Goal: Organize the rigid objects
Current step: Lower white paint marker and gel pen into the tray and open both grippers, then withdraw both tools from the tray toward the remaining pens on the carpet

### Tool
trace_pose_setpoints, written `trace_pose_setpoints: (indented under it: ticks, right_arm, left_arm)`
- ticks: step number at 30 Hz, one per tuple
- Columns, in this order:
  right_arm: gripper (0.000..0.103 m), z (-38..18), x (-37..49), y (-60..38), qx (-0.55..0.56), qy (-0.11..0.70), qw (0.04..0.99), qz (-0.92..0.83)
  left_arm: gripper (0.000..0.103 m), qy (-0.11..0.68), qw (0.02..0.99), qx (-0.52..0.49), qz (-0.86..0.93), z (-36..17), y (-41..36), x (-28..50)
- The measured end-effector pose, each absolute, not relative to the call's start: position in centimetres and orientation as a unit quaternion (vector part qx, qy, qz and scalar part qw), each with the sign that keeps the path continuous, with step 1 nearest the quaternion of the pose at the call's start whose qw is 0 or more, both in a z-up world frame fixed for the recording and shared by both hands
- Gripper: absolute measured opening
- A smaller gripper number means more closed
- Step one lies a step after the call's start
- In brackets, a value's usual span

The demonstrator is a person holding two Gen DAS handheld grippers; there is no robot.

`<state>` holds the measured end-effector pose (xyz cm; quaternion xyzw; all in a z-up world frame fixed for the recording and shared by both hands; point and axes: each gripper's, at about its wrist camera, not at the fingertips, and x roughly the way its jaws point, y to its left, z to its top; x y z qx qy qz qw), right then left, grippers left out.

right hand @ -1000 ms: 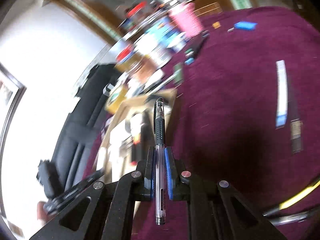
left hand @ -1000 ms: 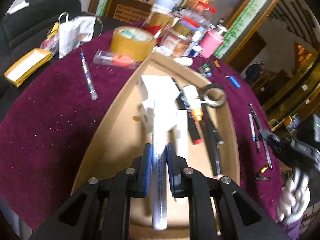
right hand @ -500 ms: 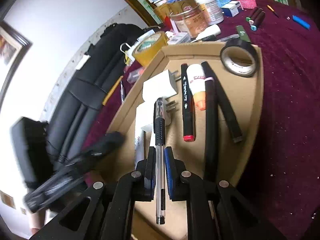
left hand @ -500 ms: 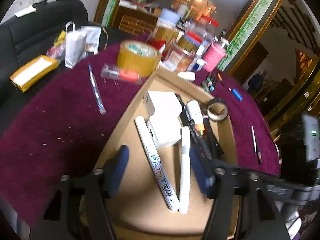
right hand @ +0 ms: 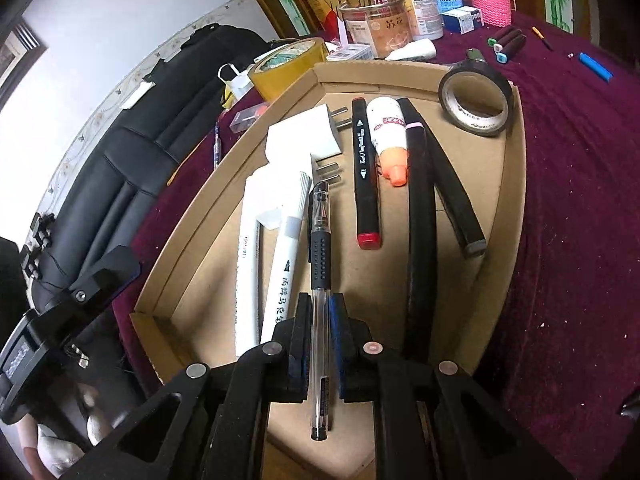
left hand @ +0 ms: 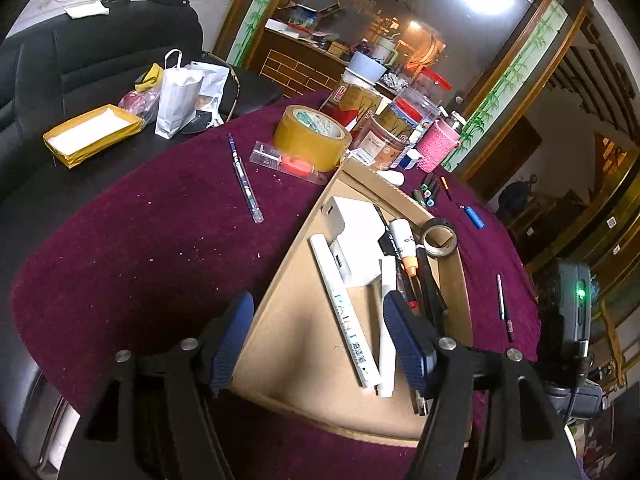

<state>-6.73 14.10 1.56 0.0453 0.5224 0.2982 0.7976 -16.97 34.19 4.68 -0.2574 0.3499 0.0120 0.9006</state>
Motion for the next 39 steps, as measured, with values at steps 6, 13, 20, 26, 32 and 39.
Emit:
trace_pose_setpoints:
  ticks: [6,13,20,26,32,39]
  right_arm:
    - [0.065,3.2,-8.3,14.3,0.027,0.481,0.820,0.307]
    - [0.087,7.3,-12.6,12.6,-0.056,0.344,0.898,0.268]
    - [0.095,8.4,-13.5,10.3,-0.087,0.282,0.936,0.193]
    - [0.095,8.7,-13.3,7.2,-0.079,0.281,0.944,0.156]
    - [0.095,8.7,-13.8,5.0,-0.087,0.267,0.952,0.122]
    - [0.095,8.5,-14.2,3.1,-0.086,0.272,0.952,0.110]
  left_arm:
    - [0.073,0.336,0.909,-0.245,0.014,5.6,33.5,-18.1]
    - [0.074,0.318,0.921,-0.223,0.032,7.0,32.6,-19.3]
    - [0.075,0.321,0.925,-0.200,0.037,7.9,30.5,-19.5]
    - [0.075,0.314,0.936,-0.157,0.037,9.1,27.4,-19.5]
    - [0.081,0.308,0.944,-0.117,0.033,10.0,24.5,-19.4]
    - [0.081,0.313,0.945,-0.097,0.028,10.1,22.3,-19.3]
